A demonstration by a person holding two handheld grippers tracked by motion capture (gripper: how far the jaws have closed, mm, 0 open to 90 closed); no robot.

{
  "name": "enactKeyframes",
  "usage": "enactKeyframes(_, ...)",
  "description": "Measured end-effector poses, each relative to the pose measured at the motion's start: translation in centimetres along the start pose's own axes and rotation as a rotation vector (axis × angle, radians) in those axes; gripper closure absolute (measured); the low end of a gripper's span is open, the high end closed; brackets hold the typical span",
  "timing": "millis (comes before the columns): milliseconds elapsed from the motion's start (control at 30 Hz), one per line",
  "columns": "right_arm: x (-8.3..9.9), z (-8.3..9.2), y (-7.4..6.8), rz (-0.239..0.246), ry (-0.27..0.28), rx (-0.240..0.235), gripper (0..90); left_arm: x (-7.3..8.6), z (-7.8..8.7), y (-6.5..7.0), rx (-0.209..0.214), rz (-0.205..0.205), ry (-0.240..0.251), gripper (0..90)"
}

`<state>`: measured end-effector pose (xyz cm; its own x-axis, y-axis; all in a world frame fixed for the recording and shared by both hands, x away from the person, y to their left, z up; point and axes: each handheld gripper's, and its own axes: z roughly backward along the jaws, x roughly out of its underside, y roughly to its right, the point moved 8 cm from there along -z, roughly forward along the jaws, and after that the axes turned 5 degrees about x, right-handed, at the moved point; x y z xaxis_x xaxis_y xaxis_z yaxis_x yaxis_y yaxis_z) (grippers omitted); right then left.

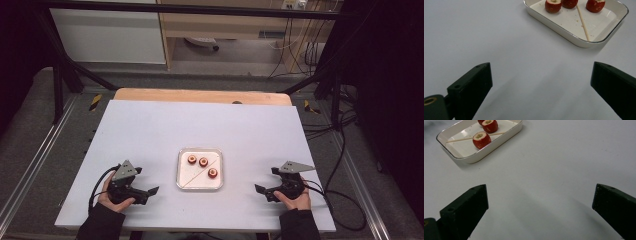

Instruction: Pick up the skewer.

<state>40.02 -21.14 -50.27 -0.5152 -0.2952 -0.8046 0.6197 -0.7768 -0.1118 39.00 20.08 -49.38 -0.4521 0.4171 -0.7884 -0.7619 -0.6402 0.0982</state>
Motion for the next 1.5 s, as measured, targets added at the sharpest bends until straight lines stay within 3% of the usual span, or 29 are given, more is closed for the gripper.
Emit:
enactKeyframes(467,0.1,-0.1,0.0,0.007,-0.006,0.003,1.0,-2.9,-0.4,1.6,-0.001,-0.015,-0.017,4.9)
enactKeyframes(567,0.1,-0.2,0.0,0.005,-0.009,0.004,1.0,-4.1,-1.0,2.4,-0.017,-0.019,-0.037,6.0)
enactKeyframes(800,0.2,-0.2,0.0,0.004,-0.013,0.001,1.1,-6.5,-2.9,4.3,-0.002,-0.047,-0.054,10.8)
enactKeyframes(967,0.2,-0.2,0.0,0.004,-0.012,0.001,1.2,-7.5,-5.4,5.6,-0.002,-0.068,-0.097,19.3)
enactKeyframes(1167,0.2,-0.2,0.0,0.003,-0.011,0.002,1.2,-7.4,-8.2,6.5,0.02,-0.061,-0.165,38.7)
enactKeyframes(1200,0.2,-0.2,0.0,0.003,-0.011,0.002,1.2,-7.3,-8.4,6.6,0.017,-0.07,-0.175,38.7)
enactKeyframes(1267,0.2,-0.2,0.0,0.004,-0.012,0.001,1.2,-7.1,-8.9,6.7,0.014,-0.074,-0.183,50.3)
enactKeyframes(1333,0.2,-0.2,0.0,0.006,-0.011,0.001,1.2,-6.8,-9.2,6.7,0.02,-0.069,-0.185,53.6)
enactKeyframes(1367,0.2,-0.3,0.0,0.007,-0.014,0.001,1.2,-6.6,-9.3,6.7,0.022,-0.068,-0.184,60.0)
enactKeyframes(1500,0.2,-0.3,0.0,0.008,-0.015,0.001,1.2,-6.0,-9.7,6.8,0.022,-0.063,-0.186,67.2)
